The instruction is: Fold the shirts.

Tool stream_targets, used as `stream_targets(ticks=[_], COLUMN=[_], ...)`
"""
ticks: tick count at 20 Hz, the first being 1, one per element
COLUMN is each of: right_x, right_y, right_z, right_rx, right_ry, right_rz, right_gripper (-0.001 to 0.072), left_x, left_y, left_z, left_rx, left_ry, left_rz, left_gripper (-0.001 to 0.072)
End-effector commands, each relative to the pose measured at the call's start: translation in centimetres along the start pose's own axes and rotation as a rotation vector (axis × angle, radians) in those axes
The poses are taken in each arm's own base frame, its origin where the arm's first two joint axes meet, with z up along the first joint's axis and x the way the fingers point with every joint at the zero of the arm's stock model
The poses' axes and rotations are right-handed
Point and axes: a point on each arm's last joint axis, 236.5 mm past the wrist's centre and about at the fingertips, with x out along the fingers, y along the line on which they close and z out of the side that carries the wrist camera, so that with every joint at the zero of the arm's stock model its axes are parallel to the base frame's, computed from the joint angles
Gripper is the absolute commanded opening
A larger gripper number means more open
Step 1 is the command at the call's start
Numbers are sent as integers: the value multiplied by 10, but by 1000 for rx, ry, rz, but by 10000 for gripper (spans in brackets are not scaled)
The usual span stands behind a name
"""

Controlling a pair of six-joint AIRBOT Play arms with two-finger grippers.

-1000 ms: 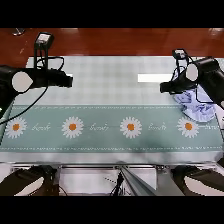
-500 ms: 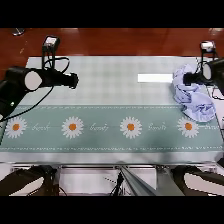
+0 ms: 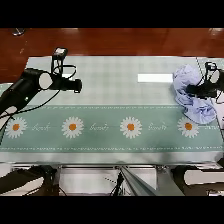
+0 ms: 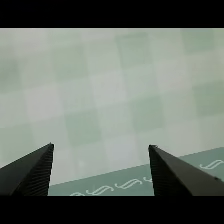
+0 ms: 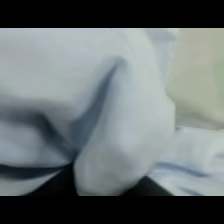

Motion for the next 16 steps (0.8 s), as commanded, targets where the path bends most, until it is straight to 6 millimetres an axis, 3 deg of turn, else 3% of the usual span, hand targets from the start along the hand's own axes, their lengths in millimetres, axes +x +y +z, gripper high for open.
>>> stream_targets(ticks=[1, 3, 5, 7, 9, 11, 13, 15, 16], right_x=[5, -19, -79, -178, -294, -394, -489, -550, -568], right_y=[9, 21, 34, 43, 47, 51, 69, 92, 105], right_z=[-11, 8, 57, 112, 141, 140, 126, 104, 91], right_rx=[-6, -8, 7, 37, 38, 7, -52, -158, -218], right_ry=[57, 26, -139, -421, -700, -903, -1083, -1182, -1201], right_rz=[51, 113, 197, 284, 366, 437, 573, 634, 648], right_gripper=[22, 23, 23, 23, 23, 23, 22, 22, 22], left_x=[-8, -26, -46, -59, -66, -75, -84, -90, -93], left_y=[9, 22, 31, 27, 1, -29, -44, -51, -56], left_z=[2, -8, -26, -45, -67, -86, -98, -104, -104], left_rx=[9, 8, -8, -52, -125, -200, -214, -195, -195], left_ry=[26, 122, 198, 198, 152, 80, 24, 4, 0], left_rz=[31, 57, 68, 34, -76, -193, -244, -261, -277], left_gripper=[699, 699, 699, 699, 699, 699, 699, 699, 699])
